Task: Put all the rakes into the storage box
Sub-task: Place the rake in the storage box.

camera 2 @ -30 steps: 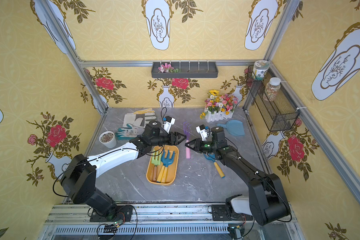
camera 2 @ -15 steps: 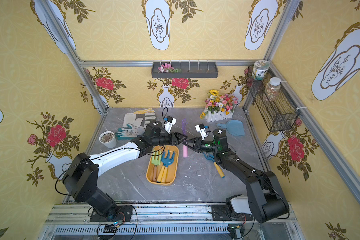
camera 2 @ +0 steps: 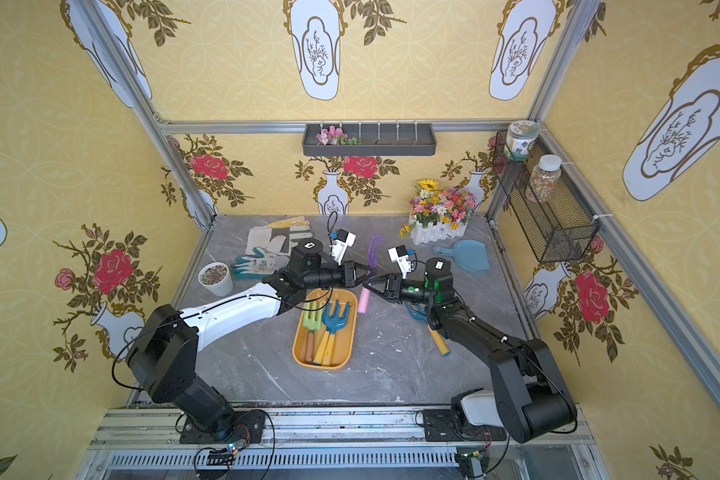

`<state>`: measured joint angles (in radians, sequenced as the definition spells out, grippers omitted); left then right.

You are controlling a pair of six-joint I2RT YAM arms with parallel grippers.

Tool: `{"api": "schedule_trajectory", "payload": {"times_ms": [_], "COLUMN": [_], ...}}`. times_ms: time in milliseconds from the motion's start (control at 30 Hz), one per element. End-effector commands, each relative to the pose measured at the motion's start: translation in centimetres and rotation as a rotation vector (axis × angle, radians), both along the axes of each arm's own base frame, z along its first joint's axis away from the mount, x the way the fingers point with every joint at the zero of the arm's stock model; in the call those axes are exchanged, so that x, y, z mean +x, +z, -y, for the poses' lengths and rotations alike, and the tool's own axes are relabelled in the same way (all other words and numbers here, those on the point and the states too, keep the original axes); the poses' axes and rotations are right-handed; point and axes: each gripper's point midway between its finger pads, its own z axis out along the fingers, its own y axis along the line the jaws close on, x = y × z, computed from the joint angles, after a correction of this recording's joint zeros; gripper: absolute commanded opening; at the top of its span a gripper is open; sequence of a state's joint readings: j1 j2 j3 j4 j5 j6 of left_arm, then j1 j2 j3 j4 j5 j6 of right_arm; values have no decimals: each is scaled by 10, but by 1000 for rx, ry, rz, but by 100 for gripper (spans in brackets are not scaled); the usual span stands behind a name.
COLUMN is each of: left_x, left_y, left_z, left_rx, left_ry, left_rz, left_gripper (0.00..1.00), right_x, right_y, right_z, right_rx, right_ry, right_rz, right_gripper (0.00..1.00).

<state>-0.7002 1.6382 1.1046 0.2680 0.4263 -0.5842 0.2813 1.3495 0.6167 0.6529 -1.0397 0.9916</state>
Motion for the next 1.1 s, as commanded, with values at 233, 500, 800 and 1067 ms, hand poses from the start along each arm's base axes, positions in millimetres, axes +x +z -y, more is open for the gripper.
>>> {"api": "schedule_trajectory", "payload": {"times_ms": [233, 500, 800, 1067], "left_x": [2, -22, -48, -64], "left_y": [-27, -62, -121, -143], "left_z": [-39, -98, -119, -97], "left_rx": [171, 346, 392, 396], "left_ry": [127, 287, 307, 167], "left_rz": [31, -37, -173, -254], "left_gripper": [0, 0, 0, 0], "right_x": [2, 5, 11, 7], "right_y": [6, -8, -21, -26], "right_z": [-1, 3, 1, 4], "right_rx": [-39, -132, -138, -167], "right_ry": [14, -9, -10, -9], "right_rz": [23, 10, -26, -41], "right_gripper": [60, 60, 60, 59]}}
